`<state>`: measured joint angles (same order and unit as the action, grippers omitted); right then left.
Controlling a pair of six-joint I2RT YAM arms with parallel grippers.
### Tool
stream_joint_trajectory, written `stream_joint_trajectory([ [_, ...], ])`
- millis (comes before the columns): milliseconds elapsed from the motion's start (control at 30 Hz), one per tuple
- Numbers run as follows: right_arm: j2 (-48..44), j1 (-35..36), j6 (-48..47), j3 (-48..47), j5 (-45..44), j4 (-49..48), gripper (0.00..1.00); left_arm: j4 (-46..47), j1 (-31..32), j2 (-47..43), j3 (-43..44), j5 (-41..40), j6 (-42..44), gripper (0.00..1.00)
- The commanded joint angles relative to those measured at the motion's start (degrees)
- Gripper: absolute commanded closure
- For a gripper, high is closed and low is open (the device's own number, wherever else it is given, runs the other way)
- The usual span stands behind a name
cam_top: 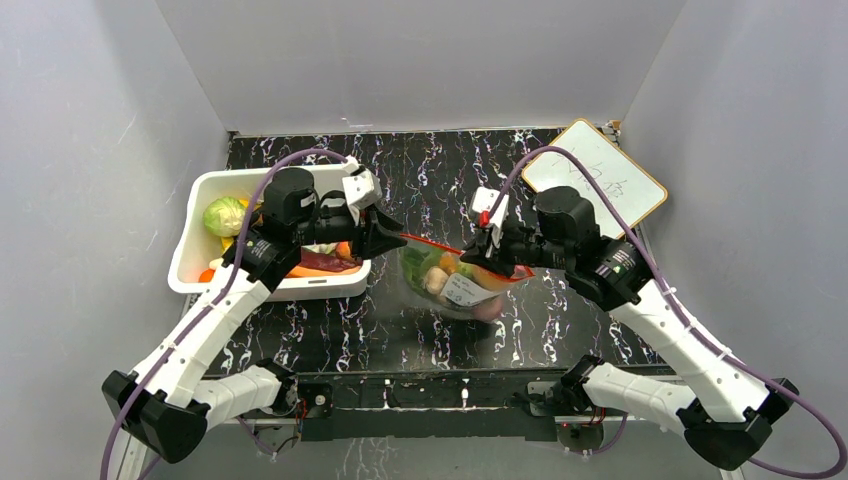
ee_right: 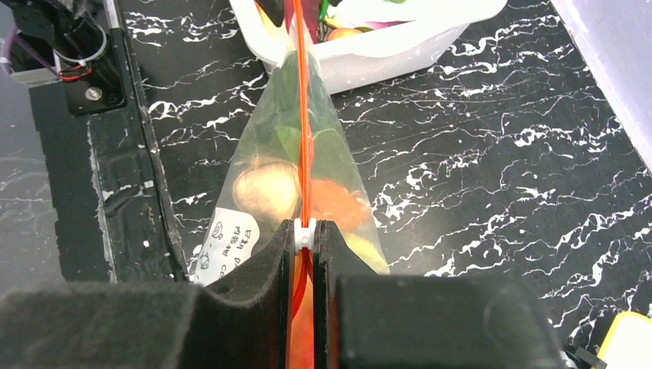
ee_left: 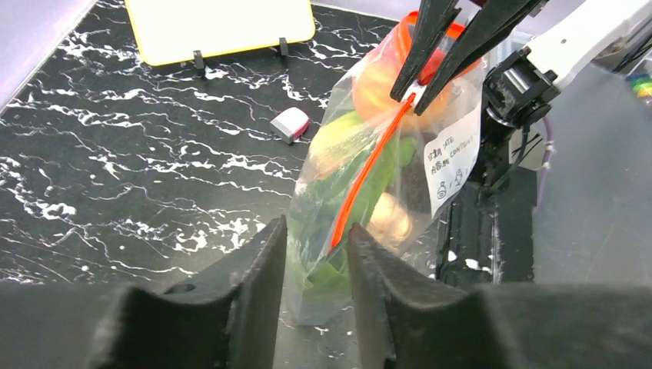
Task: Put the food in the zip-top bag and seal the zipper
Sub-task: Zip the zipper food storage bag at the center of the board.
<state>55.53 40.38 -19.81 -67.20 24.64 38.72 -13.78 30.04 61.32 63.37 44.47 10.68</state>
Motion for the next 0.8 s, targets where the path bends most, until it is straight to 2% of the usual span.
stream_joint_trajectory([
  [0, -1.5, -0.7, -0.2, -0.7, 6.5, -6.5, 1.00, 4.3, -1.0, -0.7, 2.2, 6.9, 1.2, 0.56],
  [67, -0.2, -0.7, -0.4, -1.2, 7.4, -7.8, 1.00, 3.7, -1.0, 0.6, 3.1, 9.2, 2.7, 0.45],
  [133, 1.0, -0.7, -0.8, -2.2, 7.9, -8.4, 1.00, 0.4, -1.0, 2.7, 5.4, 11.5, 5.2, 0.39],
  [267, 3.1, -0.7, -2.0, -3.7, 9.5, -8.4, 1.00, -6.0, -1.0, 7.0, 8.7, 14.1, 9.5, 0.40],
  [400, 3.8, -0.7, -2.2, -4.2, 9.9, -9.4, 1.00, -8.6, -1.0, 8.9, 9.9, 17.4, 11.9, 0.54],
  [600, 4.4, -0.7, -2.0, -4.0, 10.0, -10.0, 1.00, -11.1, -1.0, 9.5, 9.4, 19.7, 13.7, 0.49],
  [667, 4.3, -0.7, -1.6, -3.5, 10.2, -11.0, 1.00, -12.2, -1.0, 10.1, 9.9, 19.9, 14.4, 0.54],
  [733, 4.3, -0.7, -1.4, -3.1, 10.4, -11.8, 1.00, -12.9, -1.0, 10.5, 10.1, 19.3, 14.8, 0.67],
  [767, 4.3, -0.7, -1.4, -3.1, 10.5, -12.0, 1.00, -13.0, -1.0, 10.5, 10.1, 18.8, 14.8, 0.78],
])
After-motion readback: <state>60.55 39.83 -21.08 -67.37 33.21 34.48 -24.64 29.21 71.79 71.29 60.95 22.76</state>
